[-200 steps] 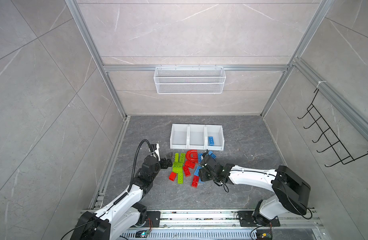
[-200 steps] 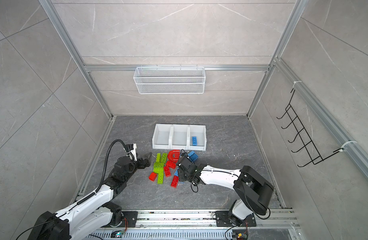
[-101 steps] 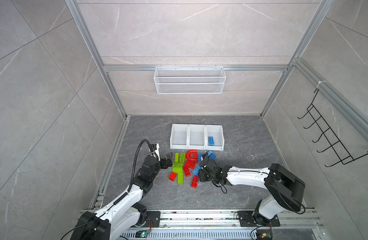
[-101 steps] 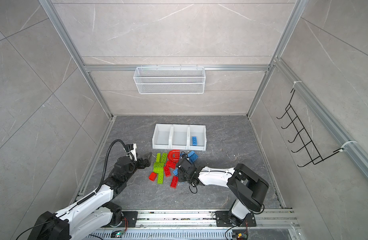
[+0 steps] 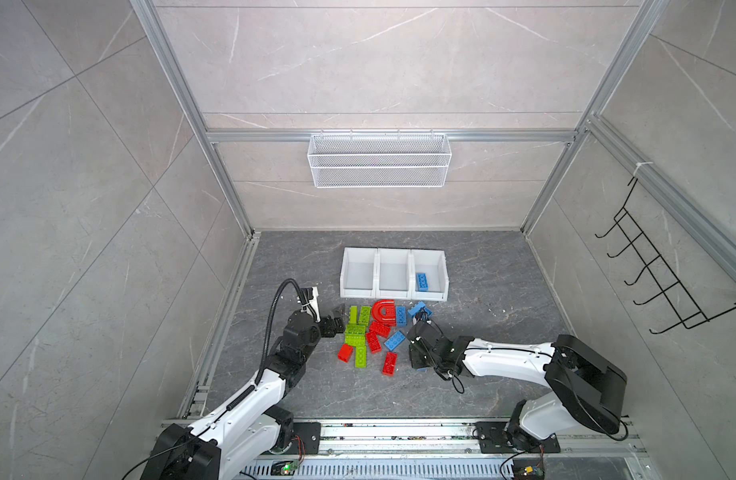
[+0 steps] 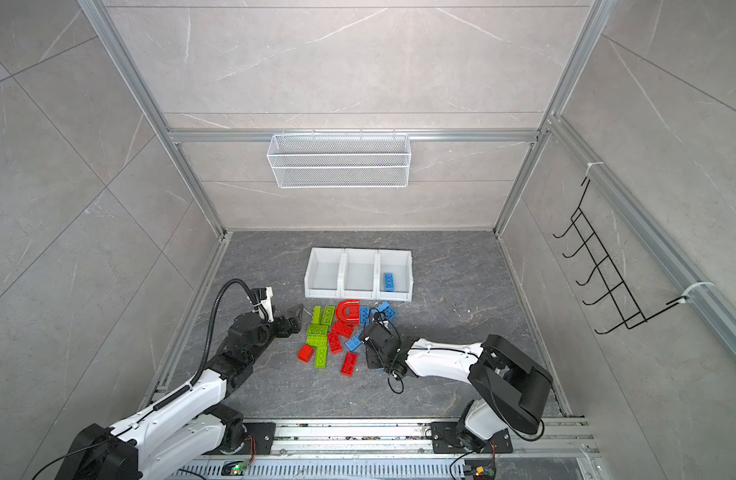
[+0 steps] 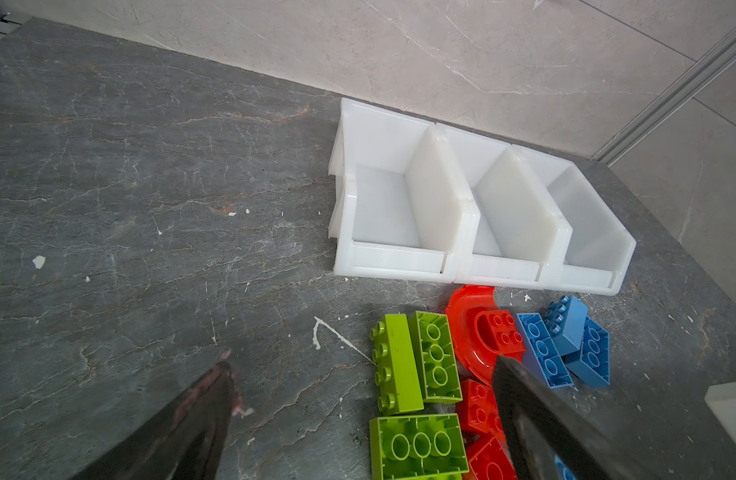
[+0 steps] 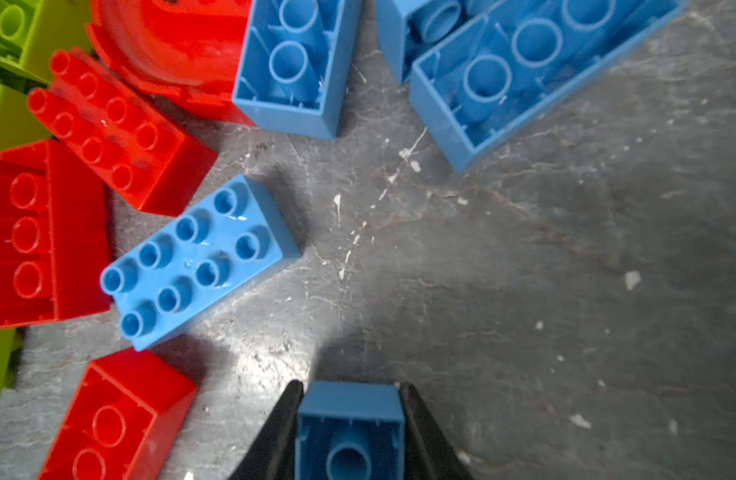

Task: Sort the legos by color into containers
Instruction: 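Lift the blue brick into the same compartment and open the right gripper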

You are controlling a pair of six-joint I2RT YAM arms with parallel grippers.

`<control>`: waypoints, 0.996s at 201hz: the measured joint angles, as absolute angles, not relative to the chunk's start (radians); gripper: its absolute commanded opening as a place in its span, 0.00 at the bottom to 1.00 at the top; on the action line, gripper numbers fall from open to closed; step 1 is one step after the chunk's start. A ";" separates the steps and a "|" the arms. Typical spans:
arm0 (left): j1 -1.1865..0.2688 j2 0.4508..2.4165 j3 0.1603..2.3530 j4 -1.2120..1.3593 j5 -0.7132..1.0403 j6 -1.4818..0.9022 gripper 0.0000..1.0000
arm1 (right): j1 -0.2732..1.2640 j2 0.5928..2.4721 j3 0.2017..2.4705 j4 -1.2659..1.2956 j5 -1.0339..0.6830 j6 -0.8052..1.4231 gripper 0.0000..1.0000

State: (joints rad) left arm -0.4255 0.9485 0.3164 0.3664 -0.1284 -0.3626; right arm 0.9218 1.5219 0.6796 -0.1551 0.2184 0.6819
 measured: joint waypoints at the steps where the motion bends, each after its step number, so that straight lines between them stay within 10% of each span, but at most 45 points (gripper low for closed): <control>1: -0.426 0.949 0.316 0.366 -0.128 -0.363 0.99 | 0.922 1.522 0.680 -0.156 0.219 0.682 0.33; 91: -0.426 0.949 0.316 0.366 -0.129 -0.363 0.99 | 0.894 1.457 0.694 -0.196 0.240 0.647 0.29; 200: -0.426 0.949 0.316 0.366 -0.129 -0.363 0.99 | 0.475 1.568 1.053 -0.140 0.080 0.405 0.29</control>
